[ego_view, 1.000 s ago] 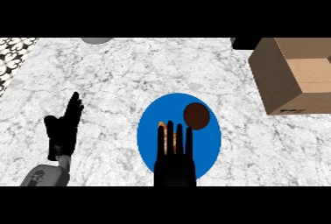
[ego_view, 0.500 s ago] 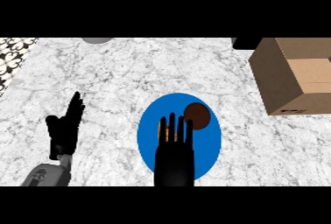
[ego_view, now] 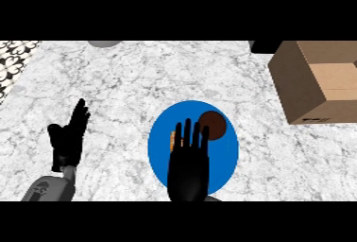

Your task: Pick the croissant from the plate and place it in the cardboard box

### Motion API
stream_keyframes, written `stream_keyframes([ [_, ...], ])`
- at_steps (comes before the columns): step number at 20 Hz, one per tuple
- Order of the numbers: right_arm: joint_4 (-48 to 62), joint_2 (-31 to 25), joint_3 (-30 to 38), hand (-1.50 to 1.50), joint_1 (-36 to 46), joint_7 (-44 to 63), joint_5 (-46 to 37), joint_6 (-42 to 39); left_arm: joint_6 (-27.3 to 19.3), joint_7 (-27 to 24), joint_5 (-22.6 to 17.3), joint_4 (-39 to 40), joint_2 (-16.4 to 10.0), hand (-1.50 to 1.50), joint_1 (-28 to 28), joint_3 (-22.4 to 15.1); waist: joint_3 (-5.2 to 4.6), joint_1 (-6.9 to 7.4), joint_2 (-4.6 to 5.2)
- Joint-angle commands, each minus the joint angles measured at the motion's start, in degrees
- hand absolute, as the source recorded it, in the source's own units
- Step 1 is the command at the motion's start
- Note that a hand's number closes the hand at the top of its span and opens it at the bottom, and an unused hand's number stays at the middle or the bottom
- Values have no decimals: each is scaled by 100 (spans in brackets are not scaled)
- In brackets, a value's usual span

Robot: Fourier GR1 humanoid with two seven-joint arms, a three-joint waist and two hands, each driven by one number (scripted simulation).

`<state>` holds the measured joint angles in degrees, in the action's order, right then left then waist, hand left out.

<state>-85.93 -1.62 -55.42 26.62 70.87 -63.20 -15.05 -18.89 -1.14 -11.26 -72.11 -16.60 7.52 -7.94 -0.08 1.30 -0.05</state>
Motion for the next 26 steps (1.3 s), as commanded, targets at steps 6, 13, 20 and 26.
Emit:
stream_keyframes([
  [6,580,154,-90,-150,391,1407,345,21,6,129,88,-25,30,0,112,-6,4,17,8],
  [13,844,154,4,-150,597,1403,608,137,118,-18,18,29,24,0,82,157,2,21,13],
  [20,1241,155,-204,-150,527,1279,579,605,64,99,145,-98,70,0,-32,92,8,23,-2],
  [26,1831,157,-309,150,933,865,989,898,22,188,251,-151,202,0,22,40,8,44,21],
])
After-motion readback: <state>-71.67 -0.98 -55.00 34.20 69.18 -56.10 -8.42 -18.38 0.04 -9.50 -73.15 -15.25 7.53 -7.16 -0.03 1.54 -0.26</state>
